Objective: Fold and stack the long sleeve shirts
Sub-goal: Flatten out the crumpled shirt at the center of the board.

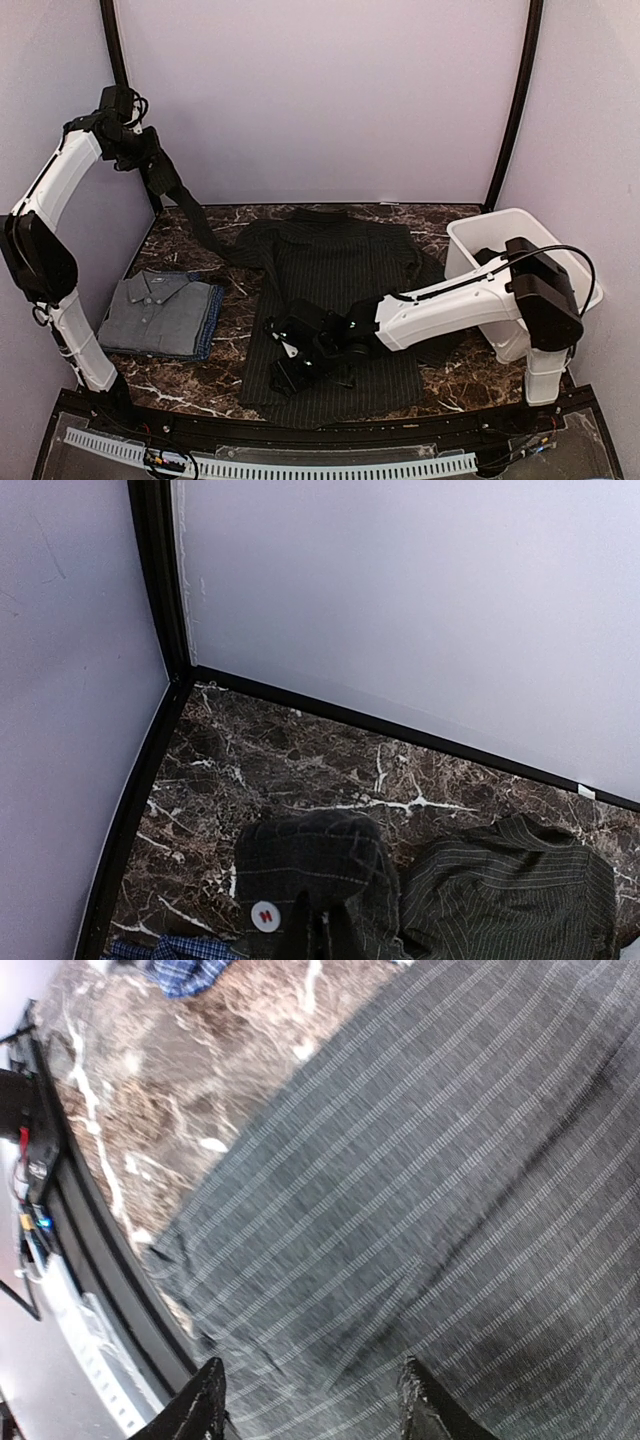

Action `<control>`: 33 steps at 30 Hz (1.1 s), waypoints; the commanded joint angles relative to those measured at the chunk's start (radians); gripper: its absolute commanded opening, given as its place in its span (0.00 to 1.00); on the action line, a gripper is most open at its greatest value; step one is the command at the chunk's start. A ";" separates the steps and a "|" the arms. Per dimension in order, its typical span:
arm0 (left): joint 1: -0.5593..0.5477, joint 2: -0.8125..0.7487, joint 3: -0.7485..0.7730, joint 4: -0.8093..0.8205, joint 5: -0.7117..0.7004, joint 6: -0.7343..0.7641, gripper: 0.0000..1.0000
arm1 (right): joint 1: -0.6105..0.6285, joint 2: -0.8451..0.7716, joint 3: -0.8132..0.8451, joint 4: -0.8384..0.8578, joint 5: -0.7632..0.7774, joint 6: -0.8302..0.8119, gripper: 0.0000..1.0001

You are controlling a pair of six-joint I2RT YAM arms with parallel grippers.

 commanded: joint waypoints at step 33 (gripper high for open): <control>0.043 0.063 0.096 0.024 0.116 -0.011 0.00 | -0.037 0.092 0.083 0.092 -0.190 0.026 0.00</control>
